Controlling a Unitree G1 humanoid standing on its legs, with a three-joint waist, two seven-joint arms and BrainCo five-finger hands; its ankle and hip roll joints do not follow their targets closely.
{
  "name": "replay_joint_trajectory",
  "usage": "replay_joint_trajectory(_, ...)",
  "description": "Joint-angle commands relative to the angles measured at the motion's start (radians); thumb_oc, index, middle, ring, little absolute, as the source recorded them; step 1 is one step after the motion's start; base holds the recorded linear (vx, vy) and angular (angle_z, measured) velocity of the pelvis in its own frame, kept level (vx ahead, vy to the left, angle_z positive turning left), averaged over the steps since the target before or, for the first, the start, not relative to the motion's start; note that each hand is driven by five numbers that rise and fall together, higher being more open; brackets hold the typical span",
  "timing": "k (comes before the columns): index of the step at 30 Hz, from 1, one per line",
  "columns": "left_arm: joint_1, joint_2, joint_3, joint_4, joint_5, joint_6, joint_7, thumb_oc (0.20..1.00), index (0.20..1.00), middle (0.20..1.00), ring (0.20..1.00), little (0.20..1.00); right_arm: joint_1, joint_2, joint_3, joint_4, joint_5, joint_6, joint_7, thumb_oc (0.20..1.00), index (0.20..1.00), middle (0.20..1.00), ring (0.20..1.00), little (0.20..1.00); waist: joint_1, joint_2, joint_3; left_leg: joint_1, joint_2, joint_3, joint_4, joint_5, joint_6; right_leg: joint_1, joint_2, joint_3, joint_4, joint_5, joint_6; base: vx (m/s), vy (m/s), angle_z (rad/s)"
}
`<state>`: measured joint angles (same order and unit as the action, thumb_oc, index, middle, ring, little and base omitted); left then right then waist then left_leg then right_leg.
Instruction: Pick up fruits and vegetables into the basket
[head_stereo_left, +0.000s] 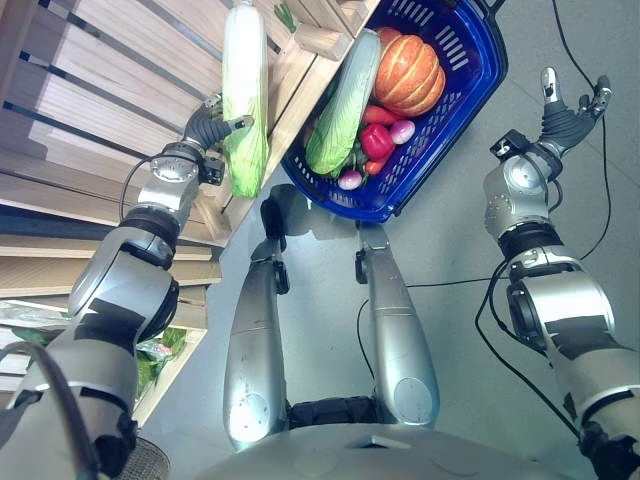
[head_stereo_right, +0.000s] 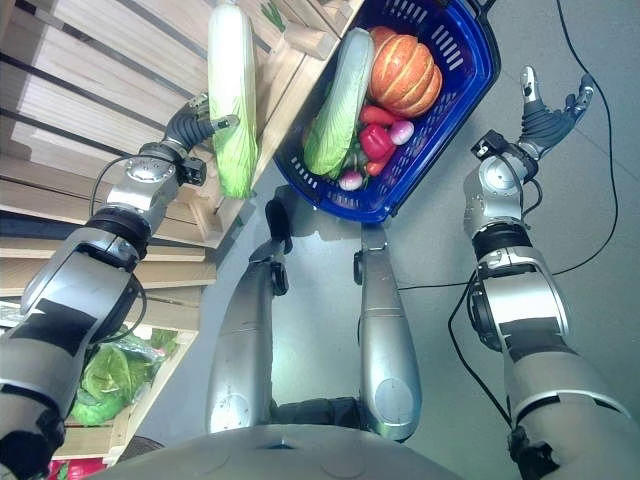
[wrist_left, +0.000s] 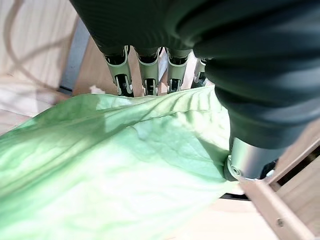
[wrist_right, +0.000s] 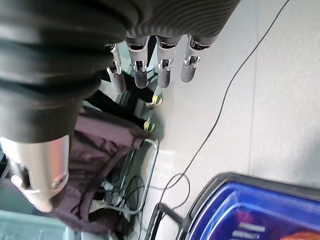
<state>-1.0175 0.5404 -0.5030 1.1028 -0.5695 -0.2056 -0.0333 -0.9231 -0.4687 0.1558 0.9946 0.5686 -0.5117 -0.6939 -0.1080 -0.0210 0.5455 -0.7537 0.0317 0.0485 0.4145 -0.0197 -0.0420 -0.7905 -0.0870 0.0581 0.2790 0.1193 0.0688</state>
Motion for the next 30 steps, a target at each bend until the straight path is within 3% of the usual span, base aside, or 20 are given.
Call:
replay_joint_trajectory(1,0.027,-0.009,0.090,-0.081,-0.032,-0.101,0.038,0.200,0.200,0.200,0.200,0.200,0.061,-0.025,0.032,-0.123,-0.007,-0.061,0.065,1.000,1.000,1.000,1.000,1.000,0.022,0.028,-0.026,0.033,-0.031,-0.017,-0.104,0.007,-0.009,0.037,0.044,-0.088,0.085,-0.130,0.000,0.00,0.000,0.00)
replay_joint_trajectory(3,0.045,-0.002,0.094,-0.130,-0.001,-0.138,0.071,0.200,0.200,0.200,0.200,0.200,0.088,-0.021,0.045,-0.183,0.030,-0.062,0.139,1.000,1.000,1.000,1.000,1.000,0.022,0.027,-0.026,0.034,-0.032,-0.017,-0.105,0.010,-0.011,0.039,0.043,-0.089,0.080,-0.128,-0.001,0.00,0.000,0.00)
replay_joint_trajectory(4,0.059,0.002,0.097,-0.166,0.021,-0.164,0.088,0.200,0.200,0.200,0.200,0.200,0.107,-0.017,0.052,-0.219,0.082,-0.065,0.223,1.000,1.000,1.000,1.000,1.000,0.024,0.026,-0.026,0.034,-0.033,-0.018,-0.106,0.011,-0.012,0.041,0.043,-0.090,0.079,-0.128,-0.002,0.00,0.000,0.00)
replay_joint_trajectory(11,0.112,0.002,0.098,-0.286,0.156,-0.225,0.187,0.200,0.200,0.200,0.200,0.200,0.177,0.004,0.048,-0.360,0.180,-0.077,0.390,1.000,1.000,1.000,1.000,1.000,0.030,0.023,-0.026,0.038,-0.035,-0.020,-0.106,0.017,-0.013,0.053,0.043,-0.094,0.079,-0.130,-0.006,0.00,0.000,0.00)
replay_joint_trajectory(16,0.139,0.005,0.085,-0.372,0.310,-0.258,0.265,0.200,0.200,0.200,0.200,0.200,0.224,0.029,0.051,-0.502,0.223,-0.045,0.513,1.000,1.000,1.000,1.000,1.000,0.033,0.020,-0.026,0.038,-0.036,-0.023,-0.106,0.024,-0.011,0.054,0.043,-0.100,0.081,-0.125,-0.007,0.00,0.000,0.00)
replay_joint_trajectory(22,0.143,0.021,0.066,-0.442,0.434,-0.260,0.270,0.200,0.200,0.200,0.200,0.200,0.247,0.035,0.075,-0.606,0.260,0.031,0.621,1.000,1.000,1.000,1.000,1.000,0.035,0.018,-0.026,0.043,-0.034,-0.021,-0.110,0.030,-0.010,0.061,0.037,-0.106,0.080,-0.122,-0.005,0.00,0.000,0.00)
replay_joint_trajectory(30,0.147,0.045,0.032,-0.529,0.474,-0.301,0.199,0.200,0.200,0.200,0.200,0.200,0.260,0.033,0.114,-0.694,0.274,0.103,0.693,1.000,1.000,1.000,1.000,1.000,0.036,0.018,-0.026,0.045,-0.031,-0.020,-0.116,0.036,-0.010,0.062,0.034,-0.106,0.077,-0.115,-0.003,0.00,0.000,0.00)
